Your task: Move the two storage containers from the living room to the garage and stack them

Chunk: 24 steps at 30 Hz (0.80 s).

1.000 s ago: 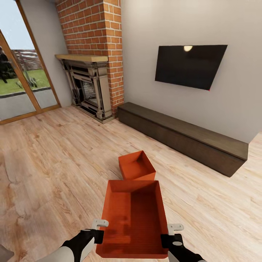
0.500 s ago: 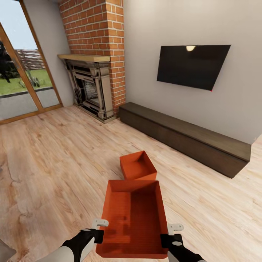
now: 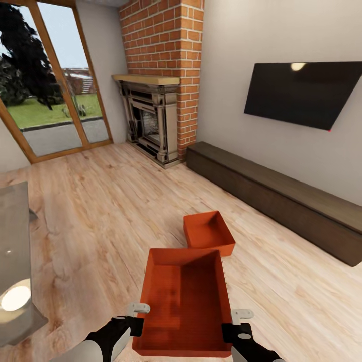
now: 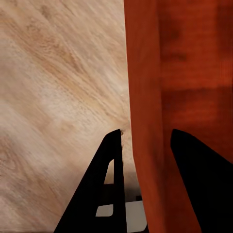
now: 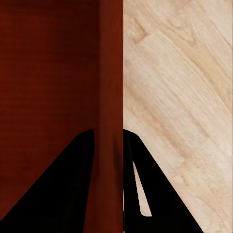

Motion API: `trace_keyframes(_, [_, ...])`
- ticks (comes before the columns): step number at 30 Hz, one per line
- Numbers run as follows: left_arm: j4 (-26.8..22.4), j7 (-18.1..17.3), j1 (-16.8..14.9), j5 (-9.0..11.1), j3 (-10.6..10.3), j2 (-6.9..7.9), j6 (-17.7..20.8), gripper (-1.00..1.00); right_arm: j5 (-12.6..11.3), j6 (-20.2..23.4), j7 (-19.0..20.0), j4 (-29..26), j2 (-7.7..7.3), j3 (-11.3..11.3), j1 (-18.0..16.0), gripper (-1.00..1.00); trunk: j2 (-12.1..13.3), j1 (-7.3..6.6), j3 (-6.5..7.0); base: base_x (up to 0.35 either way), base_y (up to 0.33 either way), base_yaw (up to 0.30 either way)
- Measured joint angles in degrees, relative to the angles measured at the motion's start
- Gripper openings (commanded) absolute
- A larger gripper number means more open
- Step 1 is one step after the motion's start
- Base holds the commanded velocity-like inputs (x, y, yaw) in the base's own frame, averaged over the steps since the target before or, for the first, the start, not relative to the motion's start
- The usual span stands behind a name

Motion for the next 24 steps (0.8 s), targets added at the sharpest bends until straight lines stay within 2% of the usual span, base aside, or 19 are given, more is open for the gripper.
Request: trace_keyframes(24, [0.1, 0.0, 0.0, 0.0, -0.1, 0.0, 0.0, -1.0, -0.1, -0.1, -0.1, 0.0, 0.13, 0.1, 0.0, -1.0, 0.0, 0.0, 0.0, 0.0, 0.0, 0.3])
